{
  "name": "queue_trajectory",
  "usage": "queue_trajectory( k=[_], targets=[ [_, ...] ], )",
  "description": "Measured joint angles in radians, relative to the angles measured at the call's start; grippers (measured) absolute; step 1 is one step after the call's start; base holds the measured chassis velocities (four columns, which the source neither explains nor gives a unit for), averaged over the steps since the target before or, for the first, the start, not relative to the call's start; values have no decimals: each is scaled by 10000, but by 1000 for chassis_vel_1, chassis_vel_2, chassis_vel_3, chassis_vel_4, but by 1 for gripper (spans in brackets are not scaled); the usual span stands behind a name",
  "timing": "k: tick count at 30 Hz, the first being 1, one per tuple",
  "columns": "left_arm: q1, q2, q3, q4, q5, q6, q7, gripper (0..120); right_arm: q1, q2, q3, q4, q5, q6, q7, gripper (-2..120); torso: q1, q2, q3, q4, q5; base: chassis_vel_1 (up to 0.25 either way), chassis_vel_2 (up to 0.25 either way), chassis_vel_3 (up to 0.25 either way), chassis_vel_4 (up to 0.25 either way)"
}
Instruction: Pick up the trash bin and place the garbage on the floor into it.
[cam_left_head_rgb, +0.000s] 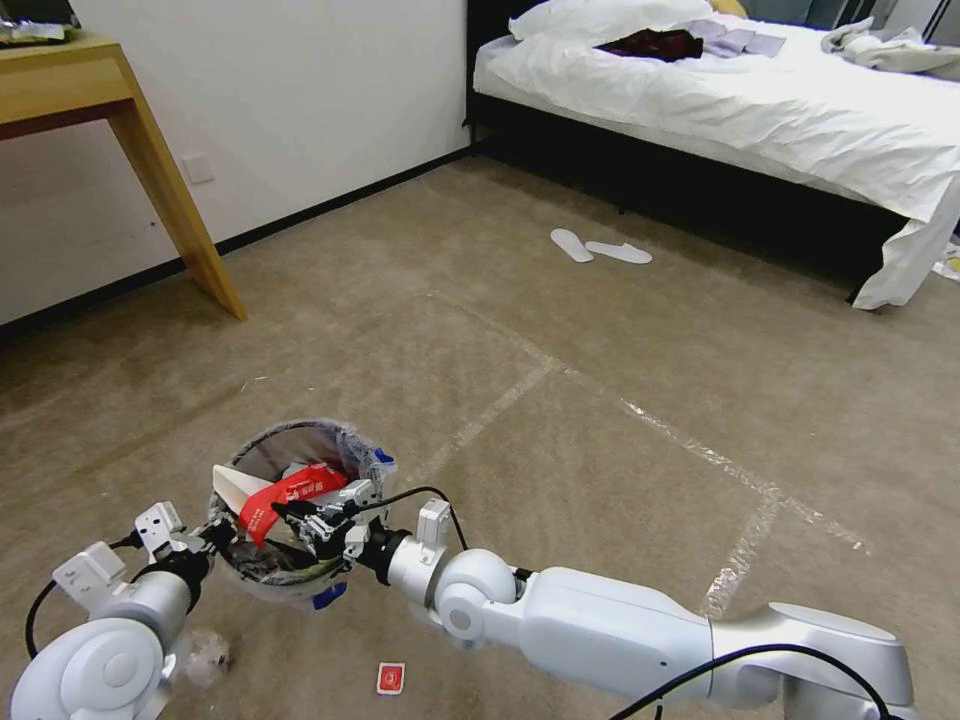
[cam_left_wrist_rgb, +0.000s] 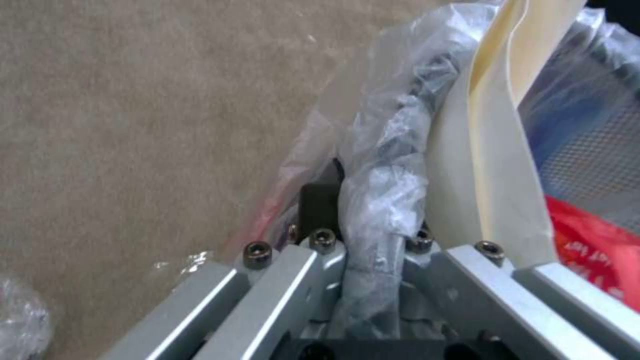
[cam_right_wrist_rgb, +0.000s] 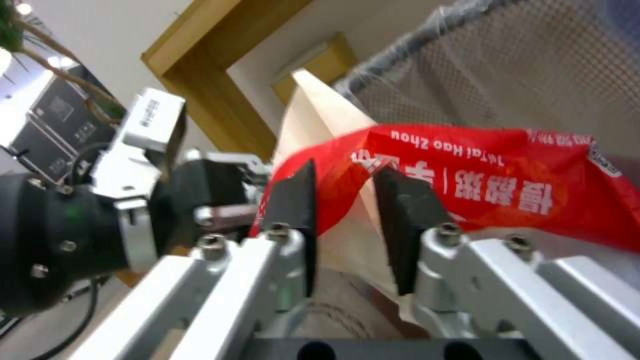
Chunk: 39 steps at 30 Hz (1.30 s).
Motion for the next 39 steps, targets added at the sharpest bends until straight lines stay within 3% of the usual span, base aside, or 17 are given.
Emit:
queue_trajectory(
  k=[1, 4, 10, 12, 20, 39],
  targets=[
    [0, 0, 0, 0, 0, 0, 0, 1, 0, 0, 0, 0, 0, 0, 0, 28, 0, 0, 0, 0, 0, 0, 0, 0, 0],
    [-51, -33, 16, 77, 50, -43, -46, 1, -31, -157, 31, 248, -44, -19, 101, 45, 0, 0, -1, -1, 1, 0, 0, 0, 0],
    [-60, -41, 38, 105, 51, -41, -44, 1, -44, -259, 61, 392, -52, -35, 137, 59, -1, 0, 0, -1, 0, 0, 0, 0, 0],
    [-61, -41, 44, 112, 52, -39, -42, 1, -50, -319, 75, 468, -58, -43, 153, 73, 0, 0, 0, -1, -1, 0, 0, 0, 0],
    [-64, -33, 64, 113, 51, -24, -36, 1, -51, -410, 94, 711, -68, -62, 173, 99, 0, 0, 0, -1, 0, 0, 0, 0, 0],
    [-154, -42, 101, 270, 65, -19, -26, 1, -50, -670, 170, 1771, -108, -70, 165, 99, 0, 0, 0, -1, 0, 0, 0, 0, 0]
  ],
)
